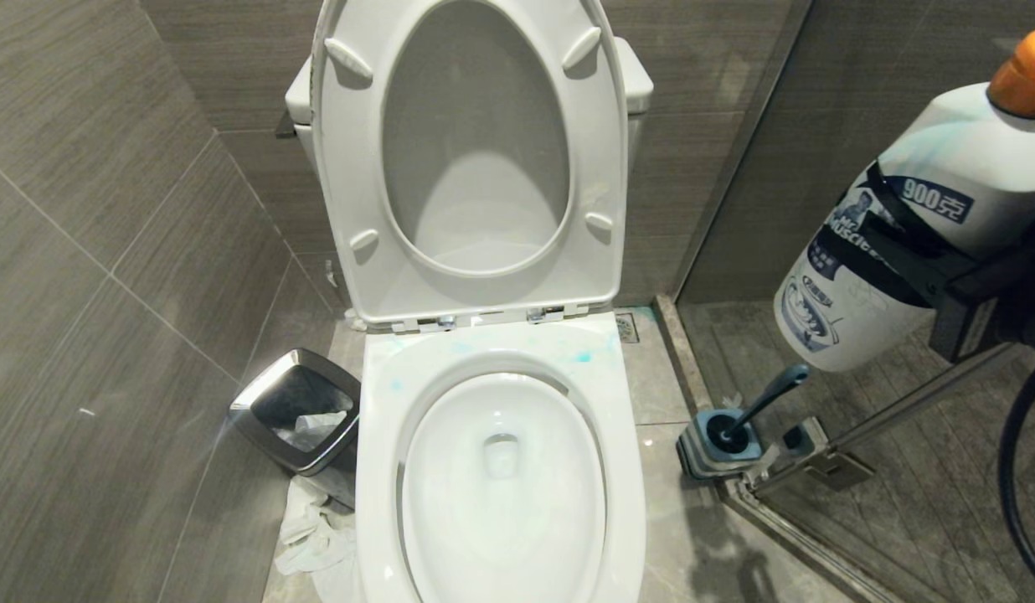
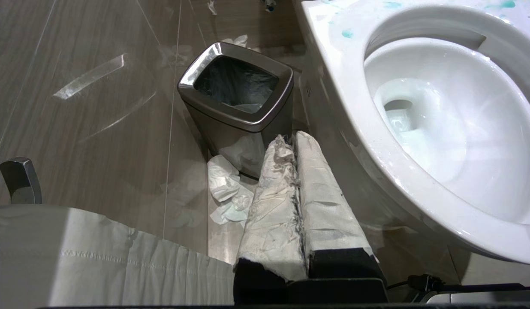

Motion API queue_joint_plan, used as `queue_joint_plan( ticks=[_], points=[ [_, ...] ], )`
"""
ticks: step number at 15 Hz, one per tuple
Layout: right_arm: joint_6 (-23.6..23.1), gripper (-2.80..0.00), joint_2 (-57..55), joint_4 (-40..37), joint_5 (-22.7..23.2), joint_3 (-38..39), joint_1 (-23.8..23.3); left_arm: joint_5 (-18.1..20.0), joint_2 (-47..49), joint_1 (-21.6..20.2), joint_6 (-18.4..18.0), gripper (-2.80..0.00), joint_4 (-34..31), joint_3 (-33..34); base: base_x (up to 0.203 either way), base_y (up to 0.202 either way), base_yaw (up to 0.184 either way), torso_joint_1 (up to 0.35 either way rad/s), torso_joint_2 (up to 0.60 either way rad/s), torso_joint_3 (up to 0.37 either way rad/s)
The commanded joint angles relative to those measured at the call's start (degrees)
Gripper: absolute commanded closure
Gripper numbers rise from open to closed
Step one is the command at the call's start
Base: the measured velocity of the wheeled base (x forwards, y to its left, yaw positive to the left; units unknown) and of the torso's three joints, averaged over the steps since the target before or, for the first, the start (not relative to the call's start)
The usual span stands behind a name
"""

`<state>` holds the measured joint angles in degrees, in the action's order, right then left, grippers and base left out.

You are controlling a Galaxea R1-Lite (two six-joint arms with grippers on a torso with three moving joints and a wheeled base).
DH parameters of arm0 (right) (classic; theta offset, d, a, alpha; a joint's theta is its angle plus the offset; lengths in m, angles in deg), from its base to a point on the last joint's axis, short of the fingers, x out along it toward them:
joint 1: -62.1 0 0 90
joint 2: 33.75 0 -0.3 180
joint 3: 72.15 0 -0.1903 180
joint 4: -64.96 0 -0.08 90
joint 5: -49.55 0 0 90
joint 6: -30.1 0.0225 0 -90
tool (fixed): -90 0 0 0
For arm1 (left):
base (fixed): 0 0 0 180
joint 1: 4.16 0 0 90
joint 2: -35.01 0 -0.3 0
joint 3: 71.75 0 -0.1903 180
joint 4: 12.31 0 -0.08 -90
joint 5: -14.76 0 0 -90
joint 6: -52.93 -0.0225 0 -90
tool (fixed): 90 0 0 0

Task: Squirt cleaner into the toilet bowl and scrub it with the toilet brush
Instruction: Pour in the cleaning agent

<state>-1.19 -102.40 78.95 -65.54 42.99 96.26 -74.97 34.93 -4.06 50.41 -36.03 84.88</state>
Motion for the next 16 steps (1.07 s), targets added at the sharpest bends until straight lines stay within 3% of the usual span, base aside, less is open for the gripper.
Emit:
queue_joint_plan(
  ticks=[1, 5, 14, 16],
  points=[
    [-6.00, 0.00, -5.60, 0.16, -5.50, -2.67, 4.41, 0.00, 0.07, -0.01, -0.03, 0.00, 0.00, 0.00, 0.000, 0.000, 0.000, 0.000, 0.00, 0.000],
    [-16.42, 0.00, -10.12, 0.17, -6.37, -5.32, 7.72, 0.08, 0.07, -0.01, -0.11, 0.00, 0.00, 0.00, 0.000, 0.000, 0.000, 0.000, 0.00, 0.000],
    [-40.52, 0.00, -22.65, 0.55, -6.98, -15.38, 8.61, 0.17, 0.07, -0.01, -0.29, 0.00, 0.00, -0.02, 0.000, 0.000, 0.000, 0.000, 0.00, 0.000],
    [-46.03, 0.00, -25.11, 3.91, -8.88, -16.18, 9.88, 0.17, 0.07, -0.01, -0.38, 0.00, 0.00, -0.09, 0.000, 0.000, 0.000, 0.000, 0.00, 0.000]
  ],
)
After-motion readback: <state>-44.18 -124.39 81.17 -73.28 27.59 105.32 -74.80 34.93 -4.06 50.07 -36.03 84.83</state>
